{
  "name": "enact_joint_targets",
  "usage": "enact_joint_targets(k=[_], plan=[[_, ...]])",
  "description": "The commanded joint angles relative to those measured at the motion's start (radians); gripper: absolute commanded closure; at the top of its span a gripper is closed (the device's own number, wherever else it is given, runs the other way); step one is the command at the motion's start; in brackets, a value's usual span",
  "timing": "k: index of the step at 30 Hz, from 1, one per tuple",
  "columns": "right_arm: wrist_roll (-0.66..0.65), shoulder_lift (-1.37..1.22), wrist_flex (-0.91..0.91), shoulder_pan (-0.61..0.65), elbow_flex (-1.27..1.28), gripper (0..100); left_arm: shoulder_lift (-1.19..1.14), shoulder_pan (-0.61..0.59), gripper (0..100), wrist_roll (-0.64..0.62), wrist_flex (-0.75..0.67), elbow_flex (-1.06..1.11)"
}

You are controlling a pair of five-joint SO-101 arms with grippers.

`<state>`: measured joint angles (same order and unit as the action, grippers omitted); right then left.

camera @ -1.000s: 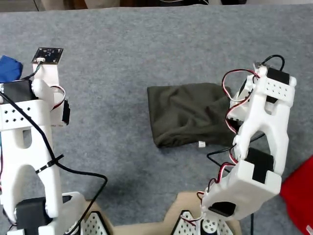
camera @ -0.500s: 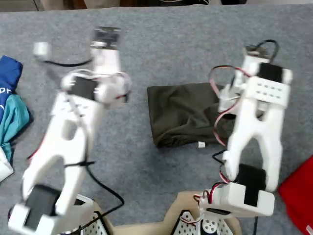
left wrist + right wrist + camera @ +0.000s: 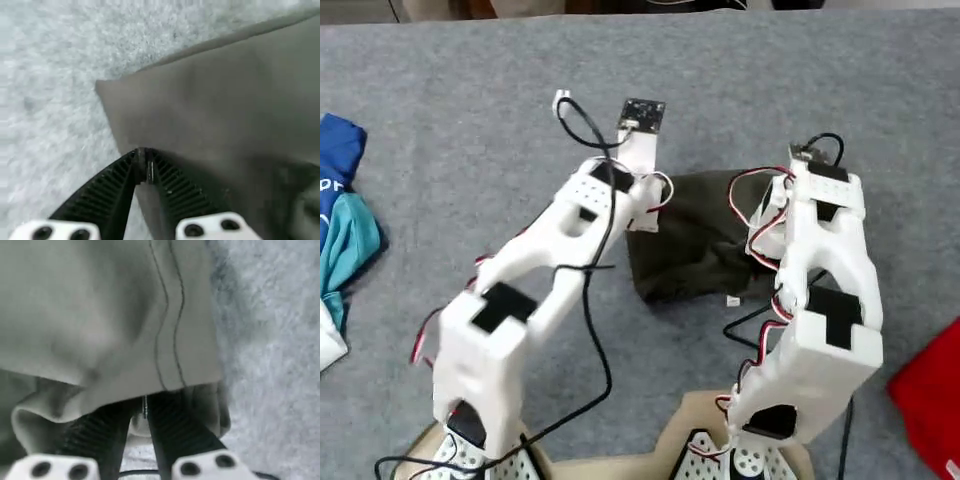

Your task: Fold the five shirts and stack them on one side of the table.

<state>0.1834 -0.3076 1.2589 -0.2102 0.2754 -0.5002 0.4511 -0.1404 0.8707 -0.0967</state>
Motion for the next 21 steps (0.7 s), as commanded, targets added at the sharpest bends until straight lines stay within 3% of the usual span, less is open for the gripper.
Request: enact_joint_targets(k=[1,14,21], plan=[[0.009,-0.025,-0.04,-0.019,0.002,99.3,-0.111,-0.049,97,-0.002,0.06,-0.187],[-0.115,-0.025,-0.052,-0.03,-0.041,99.1,-0.489,-0.158,97,0.155,0.516,-0.873],[-0.117,0.108,0.127,-0.015,-0.223,99.1,-0.532,-0.11,98,0.275,0.848,-1.201]])
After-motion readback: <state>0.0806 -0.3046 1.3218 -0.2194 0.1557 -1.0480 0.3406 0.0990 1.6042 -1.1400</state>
